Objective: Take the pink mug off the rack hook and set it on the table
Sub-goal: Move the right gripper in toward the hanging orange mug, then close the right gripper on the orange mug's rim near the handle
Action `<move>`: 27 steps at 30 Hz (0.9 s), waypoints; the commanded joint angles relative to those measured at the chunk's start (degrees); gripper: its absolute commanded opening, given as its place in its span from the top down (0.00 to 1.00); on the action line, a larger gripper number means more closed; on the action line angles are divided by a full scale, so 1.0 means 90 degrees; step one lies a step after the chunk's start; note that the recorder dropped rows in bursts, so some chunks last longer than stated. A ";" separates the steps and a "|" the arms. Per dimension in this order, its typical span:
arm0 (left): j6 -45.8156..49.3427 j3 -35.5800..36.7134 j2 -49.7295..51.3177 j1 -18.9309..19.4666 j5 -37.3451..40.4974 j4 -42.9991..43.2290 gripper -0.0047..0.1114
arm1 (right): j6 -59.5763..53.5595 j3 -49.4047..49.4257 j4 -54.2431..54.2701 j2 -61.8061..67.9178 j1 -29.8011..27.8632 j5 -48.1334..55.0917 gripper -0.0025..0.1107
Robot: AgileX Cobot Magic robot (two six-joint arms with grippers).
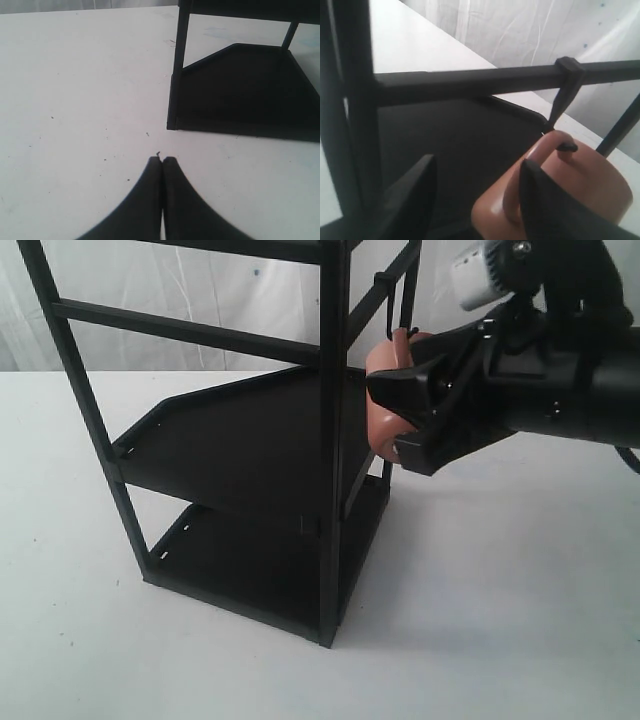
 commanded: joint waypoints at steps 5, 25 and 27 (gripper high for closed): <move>-0.0010 0.0024 -0.0027 0.0016 -0.0017 -0.0018 0.96 | -0.0061 -0.0066 -0.0033 0.0255 0.0206 -0.1046 0.55; -0.0010 0.0024 -0.0027 0.0016 -0.0017 -0.0018 0.96 | -0.0061 -0.0066 0.0010 0.0611 0.0206 -0.1377 0.55; -0.0010 0.0024 -0.0027 0.0016 -0.0017 -0.0018 0.96 | -0.0061 -0.0066 0.0010 0.0667 0.0206 -0.1377 0.55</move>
